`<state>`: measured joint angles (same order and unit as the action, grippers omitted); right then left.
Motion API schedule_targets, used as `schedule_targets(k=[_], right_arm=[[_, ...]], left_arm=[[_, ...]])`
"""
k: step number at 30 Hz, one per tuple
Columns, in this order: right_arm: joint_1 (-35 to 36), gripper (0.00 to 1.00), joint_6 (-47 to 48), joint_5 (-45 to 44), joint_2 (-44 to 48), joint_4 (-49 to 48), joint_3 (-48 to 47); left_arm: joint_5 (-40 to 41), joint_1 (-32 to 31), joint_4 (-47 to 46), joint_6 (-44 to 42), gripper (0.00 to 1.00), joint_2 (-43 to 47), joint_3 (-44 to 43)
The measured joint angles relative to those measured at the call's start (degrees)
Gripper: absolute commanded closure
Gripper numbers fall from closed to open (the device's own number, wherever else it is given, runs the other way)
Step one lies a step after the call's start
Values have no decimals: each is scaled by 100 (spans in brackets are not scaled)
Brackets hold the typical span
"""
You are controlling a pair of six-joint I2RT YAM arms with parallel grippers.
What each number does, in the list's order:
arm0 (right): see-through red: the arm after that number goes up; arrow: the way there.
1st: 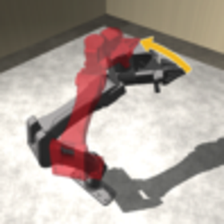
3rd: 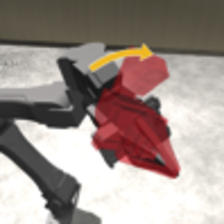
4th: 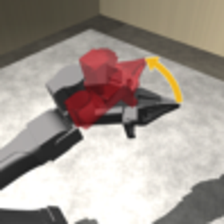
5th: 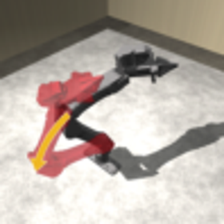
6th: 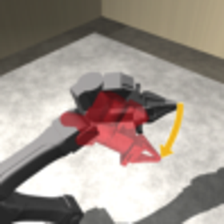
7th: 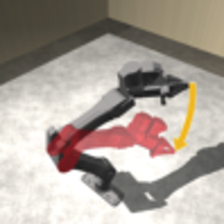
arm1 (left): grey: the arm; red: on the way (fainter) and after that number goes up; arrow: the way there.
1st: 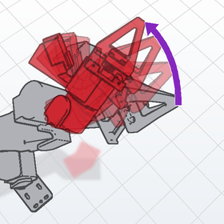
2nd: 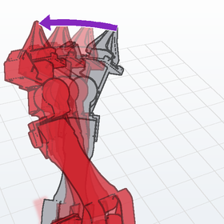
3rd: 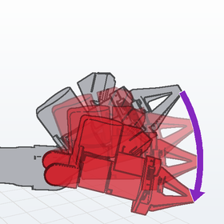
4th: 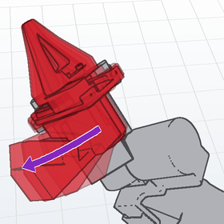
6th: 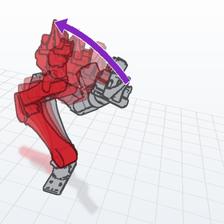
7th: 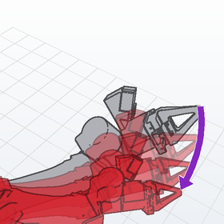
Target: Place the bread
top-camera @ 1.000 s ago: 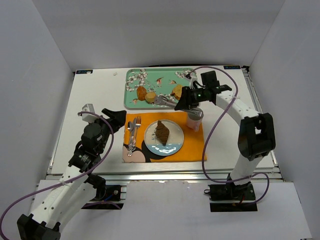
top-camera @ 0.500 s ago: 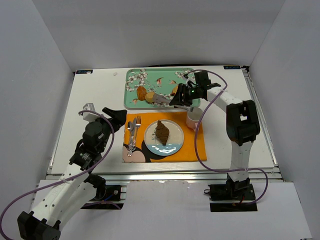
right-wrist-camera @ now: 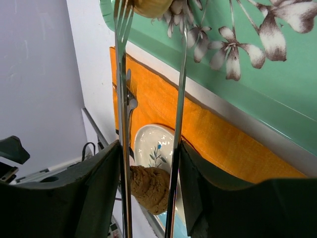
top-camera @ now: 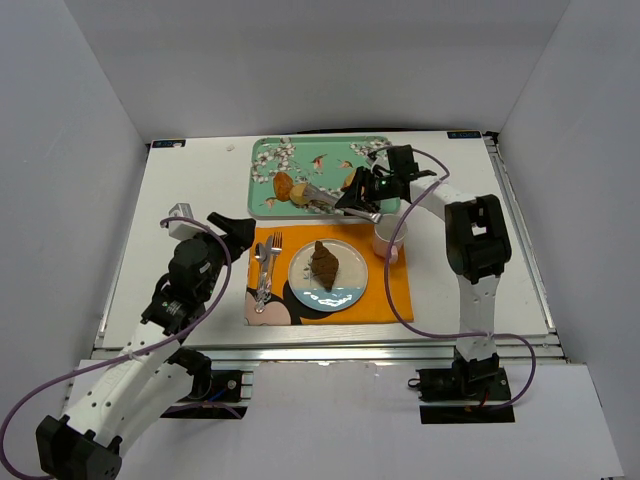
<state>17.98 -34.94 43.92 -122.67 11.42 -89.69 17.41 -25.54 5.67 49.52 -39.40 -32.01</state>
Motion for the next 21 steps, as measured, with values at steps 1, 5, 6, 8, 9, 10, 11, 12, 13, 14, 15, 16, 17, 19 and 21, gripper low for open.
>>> schedule_targets(k=[1, 5, 6, 8, 9, 10, 11, 12, 13, 14, 15, 16, 17, 19, 21], right_arm=[[0, 46, -66, 24, -28, -33, 0], [0, 46, -374, 129, -149, -260, 0], [2, 46, -439, 142, -168, -310, 0], [0, 46, -616, 195, -225, -442, 0], [0, 47, -704, 225, -240, -511, 0], [0, 48, -787, 262, -278, -570, 0], [0, 48, -868, 293, -306, -636, 0], [0, 49, -957, 319, -332, -695, 2], [0, 49, -1027, 348, -352, -754, 2], [0, 50, -1117, 382, -374, -822, 9], [0, 51, -1182, 413, -385, -883, 17], [0, 52, -1257, 437, -398, -938, 28], [0, 53, -1316, 461, -409, -990, 35], [0, 55, -1427, 494, -422, -1056, 46], [0, 58, -1508, 540, -424, -1121, 66]], left_arm=[[0, 0, 7, 0, 18, -4, 0], [7, 0, 44, 2, 18, -4, -4], [13, 0, 61, 4, 18, -4, -17], [20, 0, 90, 4, 18, -4, -52], [24, 0, 107, 4, 18, -4, -74], [24, 0, 114, 4, 18, -4, -85], [26, 0, 118, 4, 18, -4, -96], [28, 0, 120, 7, 18, -4, -107], [33, 0, 120, 7, 18, -9, -118], [37, 0, 122, 7, 18, -11, -127], [39, 0, 125, 7, 18, -17, -140], [39, 0, 122, 7, 18, -26, -149], [39, 0, 120, 7, 18, -31, -153], [42, 0, 120, 9, 18, -39, -160], [42, 0, 120, 9, 18, -55, -164]])
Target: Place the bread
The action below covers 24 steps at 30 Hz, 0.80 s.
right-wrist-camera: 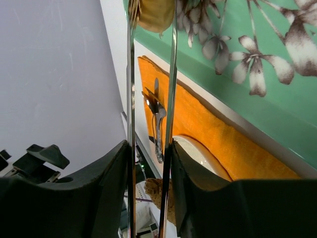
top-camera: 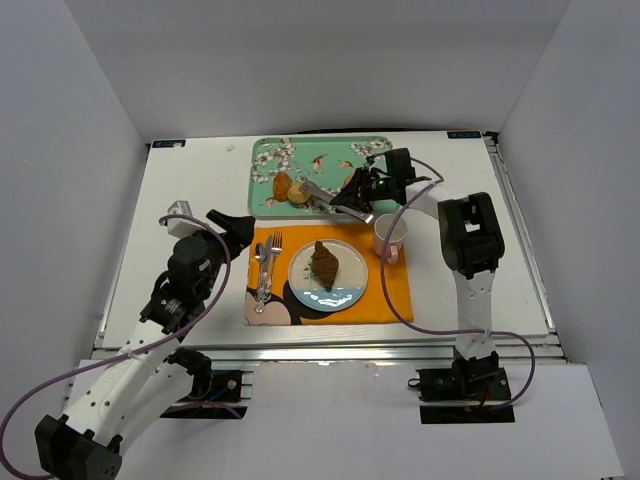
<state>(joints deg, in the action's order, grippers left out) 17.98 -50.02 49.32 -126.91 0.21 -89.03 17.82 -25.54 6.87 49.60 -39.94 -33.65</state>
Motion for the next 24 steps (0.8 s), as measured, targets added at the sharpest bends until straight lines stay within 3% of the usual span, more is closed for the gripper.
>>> schedule_targets(k=[15, 20, 24], right_arm=[[-280, 77, -190, 422, 190, -317, 463], [-455, 79, 813, 511, 918, 286, 560], [-452, 82, 2328, 664, 1821, 1191, 560]], left_arm=[[2, 0, -4, 46, 18, 66, -7], [2, 0, -48, 48, 18, 96, -7], [-2, 0, -199, 44, 18, 107, 2]])
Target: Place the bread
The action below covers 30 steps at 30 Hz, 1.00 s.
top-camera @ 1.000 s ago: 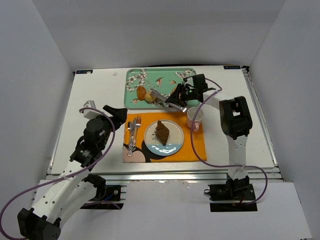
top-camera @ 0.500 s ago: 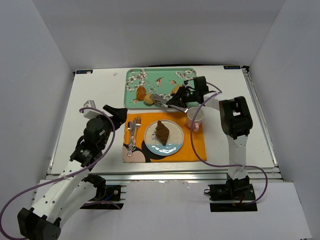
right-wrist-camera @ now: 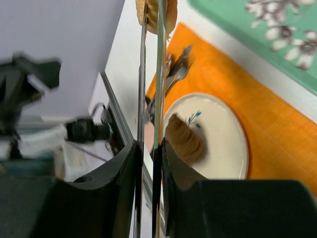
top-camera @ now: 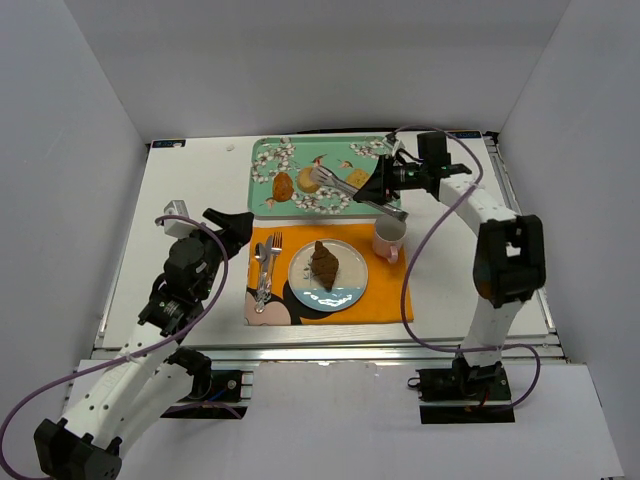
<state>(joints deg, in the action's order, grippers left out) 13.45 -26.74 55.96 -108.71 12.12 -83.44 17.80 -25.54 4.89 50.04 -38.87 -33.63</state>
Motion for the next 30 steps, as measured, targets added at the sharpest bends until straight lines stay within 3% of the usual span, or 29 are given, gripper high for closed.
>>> schedule_targets(k=[5, 9, 15, 22, 30], right_arm=[[24, 85, 2312, 374, 846, 1491, 28], [50, 88, 4651, 505, 1113, 3233, 175], [55, 86, 7117, -59, 1558, 4955, 1108], [120, 82, 8185, -809, 2461, 5477, 1676], [531, 75, 7831, -1392, 2612, 4756, 2109]], left_arm=[[-44, 0, -188, -2, 18, 2, 107], [-90, 0, -234, -22, 18, 2, 144], [-133, 0, -267, -72, 18, 208, 286], [-188, 0, -293, -46, 18, 522, 612], [-225, 0, -264, -42, 18, 671, 671]])
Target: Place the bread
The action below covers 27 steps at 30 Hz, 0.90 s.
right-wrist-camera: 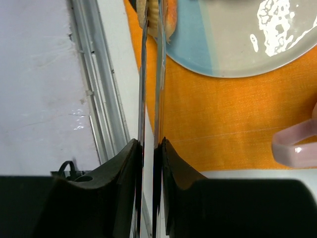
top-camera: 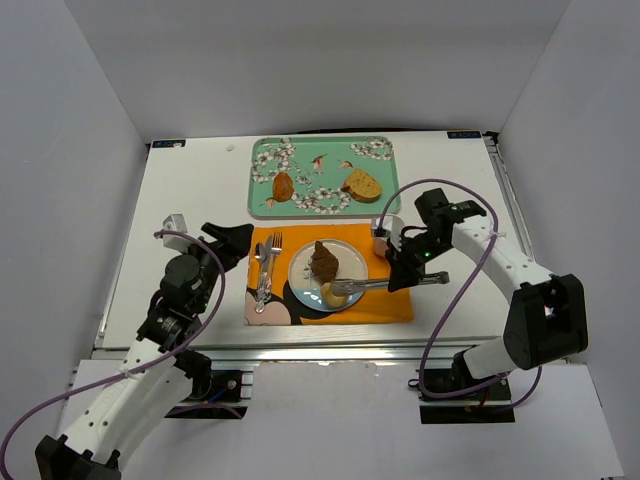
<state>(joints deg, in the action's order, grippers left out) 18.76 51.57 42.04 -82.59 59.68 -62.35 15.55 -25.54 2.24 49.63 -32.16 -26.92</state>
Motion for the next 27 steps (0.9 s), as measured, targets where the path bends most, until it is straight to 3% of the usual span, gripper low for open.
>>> schedule_targets(k=[10, 27], right_arm=[[308, 47, -522, -350, 20, -789, 114], [310, 49, -577, -431, 627, -920, 114]], left_arm=[[0, 0, 140, 81, 18, 361, 26], [9, 0, 291, 149, 18, 540, 107]])
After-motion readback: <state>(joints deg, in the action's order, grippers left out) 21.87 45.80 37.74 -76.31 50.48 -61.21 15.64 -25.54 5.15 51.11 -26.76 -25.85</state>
